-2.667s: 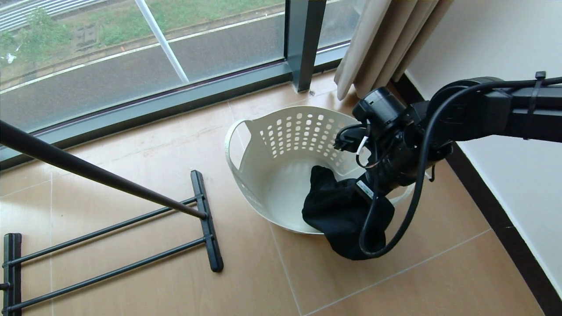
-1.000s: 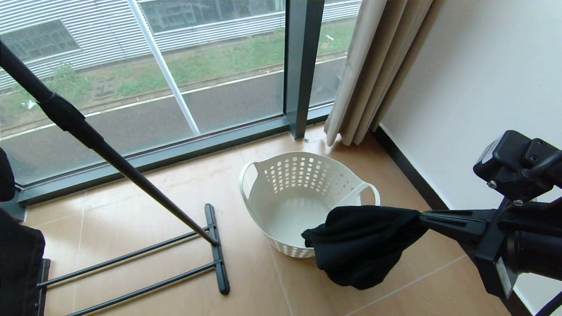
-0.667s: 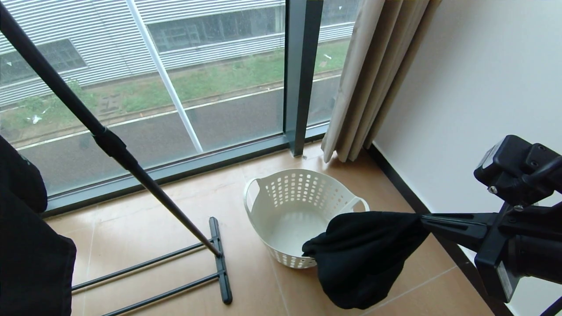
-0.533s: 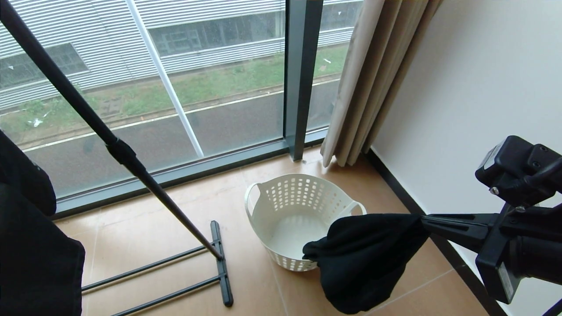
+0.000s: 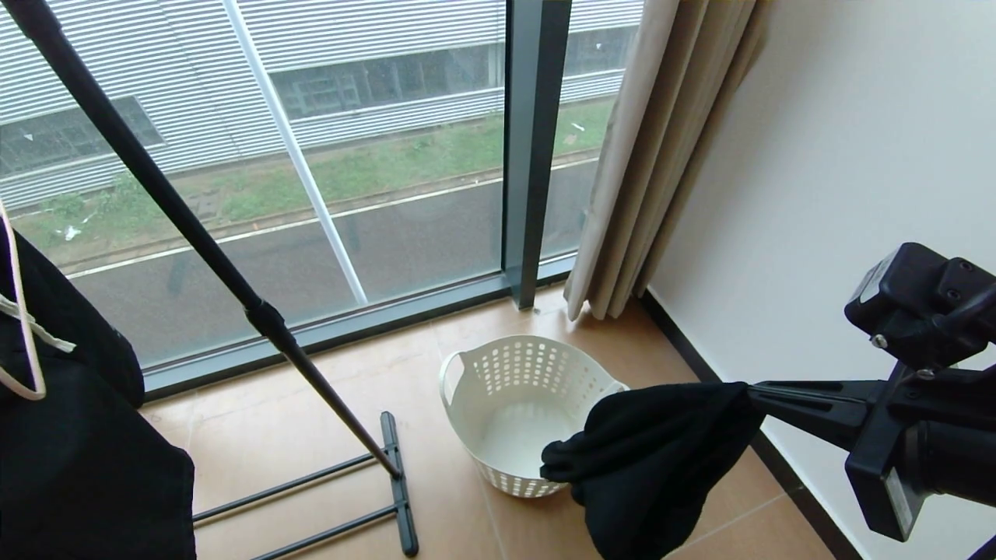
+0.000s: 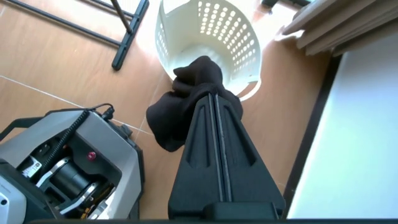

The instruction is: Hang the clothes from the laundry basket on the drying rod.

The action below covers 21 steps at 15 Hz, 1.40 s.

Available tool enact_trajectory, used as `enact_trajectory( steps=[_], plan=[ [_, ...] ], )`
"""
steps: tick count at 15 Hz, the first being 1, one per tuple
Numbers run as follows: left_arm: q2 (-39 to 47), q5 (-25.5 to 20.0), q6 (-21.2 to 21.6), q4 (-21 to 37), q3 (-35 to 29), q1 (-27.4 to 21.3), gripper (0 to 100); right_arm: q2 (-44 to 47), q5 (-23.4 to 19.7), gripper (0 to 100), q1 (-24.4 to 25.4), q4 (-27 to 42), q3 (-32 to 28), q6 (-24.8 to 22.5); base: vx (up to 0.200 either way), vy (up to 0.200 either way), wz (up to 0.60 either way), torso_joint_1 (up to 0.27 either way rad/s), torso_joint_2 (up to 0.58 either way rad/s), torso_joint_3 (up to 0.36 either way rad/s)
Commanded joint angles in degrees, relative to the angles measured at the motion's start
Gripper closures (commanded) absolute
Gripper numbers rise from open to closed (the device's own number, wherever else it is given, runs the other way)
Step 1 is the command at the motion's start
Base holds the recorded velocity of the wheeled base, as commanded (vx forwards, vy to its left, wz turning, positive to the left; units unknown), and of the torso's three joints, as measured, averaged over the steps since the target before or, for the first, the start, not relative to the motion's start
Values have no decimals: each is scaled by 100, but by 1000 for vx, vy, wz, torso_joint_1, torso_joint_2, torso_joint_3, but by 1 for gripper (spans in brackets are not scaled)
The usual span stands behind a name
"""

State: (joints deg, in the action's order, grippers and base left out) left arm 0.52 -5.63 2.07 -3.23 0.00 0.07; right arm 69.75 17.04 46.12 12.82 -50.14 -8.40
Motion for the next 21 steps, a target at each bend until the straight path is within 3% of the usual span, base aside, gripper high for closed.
enact_trajectory(
  steps=[1, 5, 13, 21],
  plan=[
    [9, 1, 4, -2, 0, 1, 0, 12, 1, 100, 3, 1, 4, -4, 0, 0, 0, 222, -540, -246],
    [9, 1, 4, -2, 0, 1, 0, -85, -8, 100, 3, -280, 189, -74, 0, 0, 0, 196, -471, -110],
    [9, 1, 4, -2, 0, 1, 0, -67, -17, 100, 3, -544, 356, -83, 0, 0, 0, 26, -45, 165],
    [9, 1, 4, -2, 0, 1, 0, -50, -8, 100, 3, -544, 426, -83, 0, 0, 0, 196, -441, -42]
  ],
)
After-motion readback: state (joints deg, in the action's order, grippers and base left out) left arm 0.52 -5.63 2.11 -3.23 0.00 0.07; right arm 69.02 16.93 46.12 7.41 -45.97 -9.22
